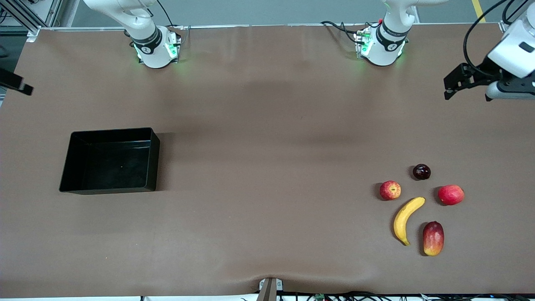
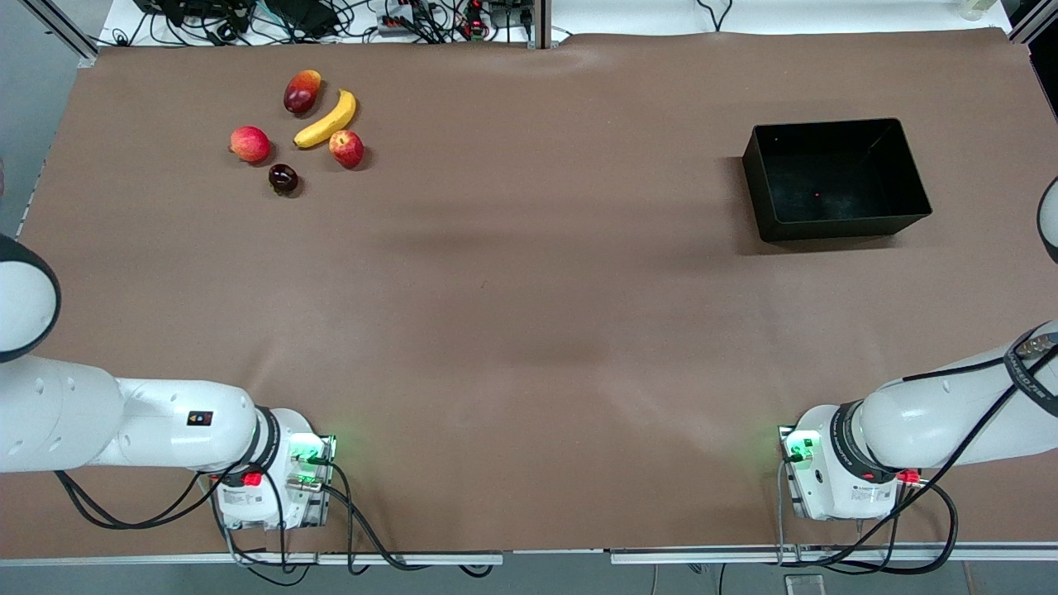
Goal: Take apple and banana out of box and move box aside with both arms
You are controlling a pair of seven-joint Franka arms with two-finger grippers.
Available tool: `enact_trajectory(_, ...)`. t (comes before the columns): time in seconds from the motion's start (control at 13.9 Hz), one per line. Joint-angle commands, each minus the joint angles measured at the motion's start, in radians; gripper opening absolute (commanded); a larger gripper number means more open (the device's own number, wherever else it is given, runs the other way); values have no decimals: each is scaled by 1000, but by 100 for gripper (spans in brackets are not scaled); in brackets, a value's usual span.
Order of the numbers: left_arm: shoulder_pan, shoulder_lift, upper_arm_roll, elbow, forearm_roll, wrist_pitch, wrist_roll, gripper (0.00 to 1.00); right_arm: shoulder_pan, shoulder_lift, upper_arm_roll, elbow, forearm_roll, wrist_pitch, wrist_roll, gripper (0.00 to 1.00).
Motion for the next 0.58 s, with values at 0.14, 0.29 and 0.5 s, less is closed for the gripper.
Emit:
enact_trajectory(0.14, -18, -55, 13, -87, -8, 55, 2, 100, -66, -121, 71, -174, -49, 70, 39, 100)
enact_trajectory(0.29, -18, -53, 24, -85, -20, 54, -3, 100, -72, -163, 76, -232, -49, 117, 37, 100)
enact_trajectory(0.5, -18, -53, 25, -84, -21, 51, -8, 100, -89, -163, 73, -235, -49, 121, 33, 100)
